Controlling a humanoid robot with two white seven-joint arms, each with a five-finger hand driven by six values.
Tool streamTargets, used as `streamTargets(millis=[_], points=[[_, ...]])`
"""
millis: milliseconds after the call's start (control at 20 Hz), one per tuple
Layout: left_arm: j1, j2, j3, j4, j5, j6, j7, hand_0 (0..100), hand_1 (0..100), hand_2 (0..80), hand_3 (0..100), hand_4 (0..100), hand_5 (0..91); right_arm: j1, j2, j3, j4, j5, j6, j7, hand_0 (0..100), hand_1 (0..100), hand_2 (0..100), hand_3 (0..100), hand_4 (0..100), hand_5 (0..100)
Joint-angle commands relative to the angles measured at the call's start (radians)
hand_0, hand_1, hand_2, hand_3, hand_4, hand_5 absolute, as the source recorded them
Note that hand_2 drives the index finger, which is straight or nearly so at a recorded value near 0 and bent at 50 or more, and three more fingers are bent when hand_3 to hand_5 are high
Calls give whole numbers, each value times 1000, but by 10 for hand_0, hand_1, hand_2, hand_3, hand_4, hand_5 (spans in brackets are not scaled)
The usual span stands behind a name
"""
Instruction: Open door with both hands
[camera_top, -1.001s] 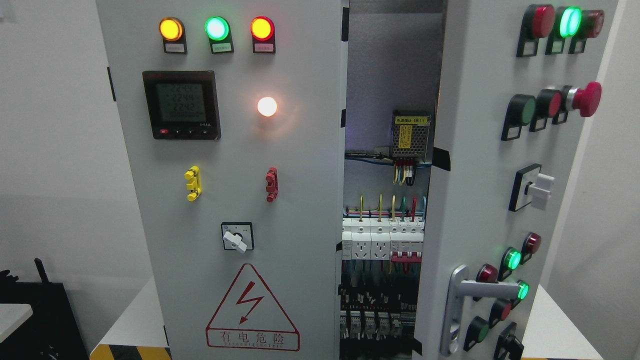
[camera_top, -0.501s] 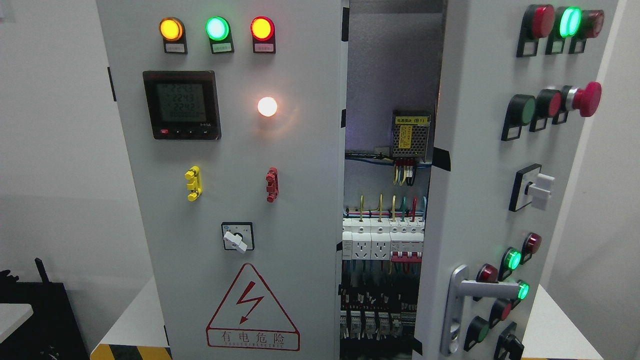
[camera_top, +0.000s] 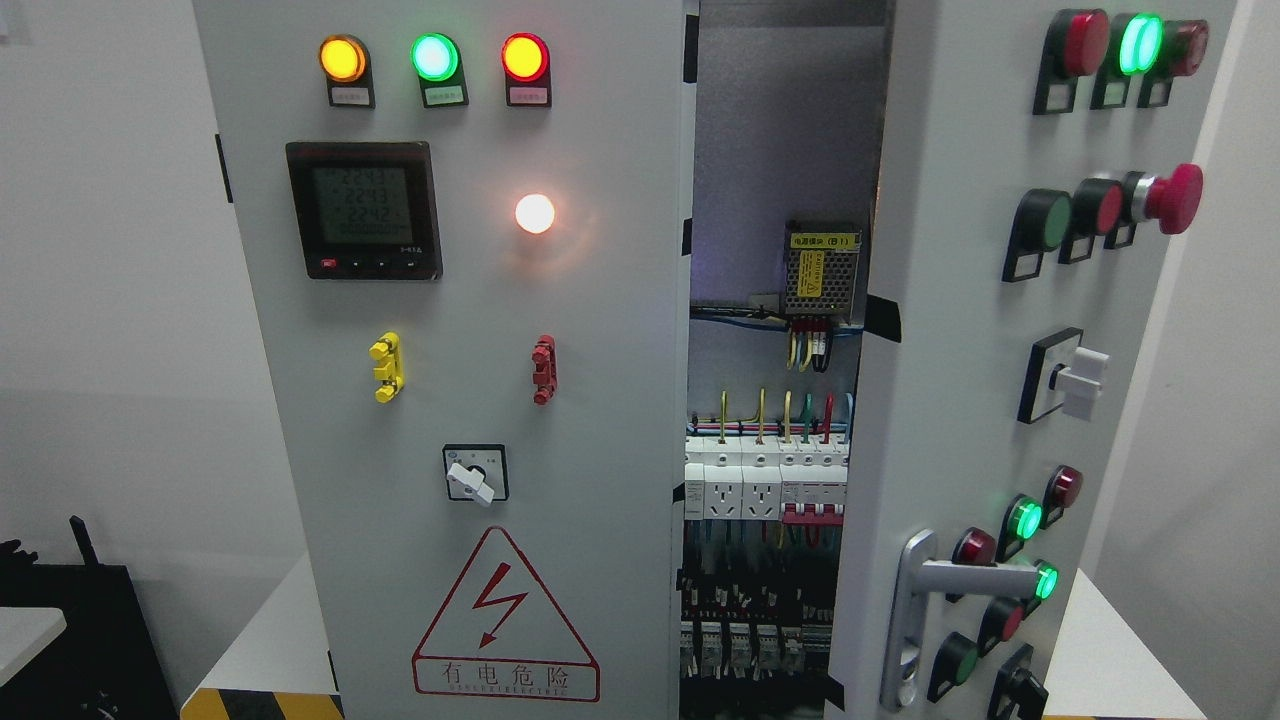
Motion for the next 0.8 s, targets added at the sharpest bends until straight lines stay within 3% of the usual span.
streamTargets(millis=[0,100,300,501,751], points=[[108,176,-54,-475,70,-70,5,120,389,0,0,0,0,-1,0,1,0,32,0,0,503,159,0,0,0,0],[121,212,-50,-524,90,-110,5,120,389,0,0,0,0,-1,0,1,0,34,0,0,503,159,0,0,0,0],[172,317,-38,-684,217,-113,5,120,389,0,0,0,0,-1,0,1,0,34,0,0,503,159,0,0,0,0],[192,386,14,-787,281,-113,-1,120,389,0,0,0,0,1,0,1,0,32,0,0,503,159,0,0,0,0],[190,537,19,-814,473,-133,-1,120,389,0,0,0,0,1,0,1,0,34,0,0,504,157,0,0,0,0]])
